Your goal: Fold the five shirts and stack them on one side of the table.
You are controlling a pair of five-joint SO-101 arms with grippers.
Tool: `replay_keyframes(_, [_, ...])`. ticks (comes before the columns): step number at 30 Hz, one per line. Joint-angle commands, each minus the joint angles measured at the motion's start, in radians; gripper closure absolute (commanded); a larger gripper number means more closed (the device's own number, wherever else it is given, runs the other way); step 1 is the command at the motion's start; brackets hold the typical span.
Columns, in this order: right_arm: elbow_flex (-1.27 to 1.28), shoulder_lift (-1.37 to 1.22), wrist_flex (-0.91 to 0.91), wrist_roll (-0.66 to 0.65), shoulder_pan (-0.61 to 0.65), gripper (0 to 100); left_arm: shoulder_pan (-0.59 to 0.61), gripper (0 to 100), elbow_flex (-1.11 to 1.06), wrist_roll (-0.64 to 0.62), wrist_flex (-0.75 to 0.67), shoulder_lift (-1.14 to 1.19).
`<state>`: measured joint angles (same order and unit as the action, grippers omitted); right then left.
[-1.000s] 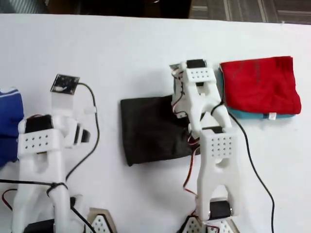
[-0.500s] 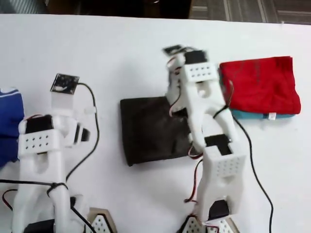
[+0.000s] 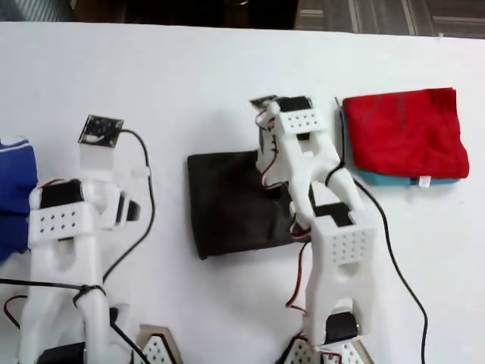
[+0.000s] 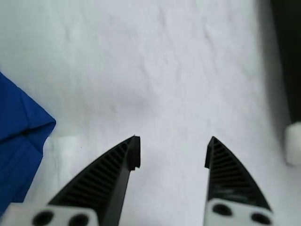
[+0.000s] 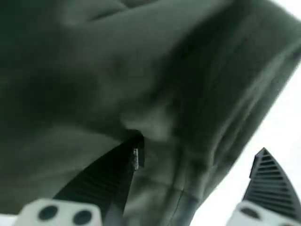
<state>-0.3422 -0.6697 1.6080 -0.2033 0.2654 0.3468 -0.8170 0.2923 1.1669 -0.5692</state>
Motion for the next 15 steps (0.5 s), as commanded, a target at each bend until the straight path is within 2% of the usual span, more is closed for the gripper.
replay_keyframes(1, [-0.014, -0.051, -0.007, 0.0, 0.005, 64.4, 0.006, 76, 0.01, 0.006, -0.012, -0.034])
replay_keyframes(10, [-0.221, -0.252, 0.157, -0.011, 0.07, 65.2, 0.006, 76, 0.01, 0.005, -0.012, -0.035])
replay_keyframes(12, [-0.255, -0.283, 0.157, -0.011, 0.074, 70.0, 0.011, 76, 0.013, 0.005, -0.009, -0.035])
replay_keyframes(15, [-0.284, -0.295, 0.157, -0.011, 0.074, 83.0, 0.012, 76, 0.039, 0.005, 0.003, -0.035])
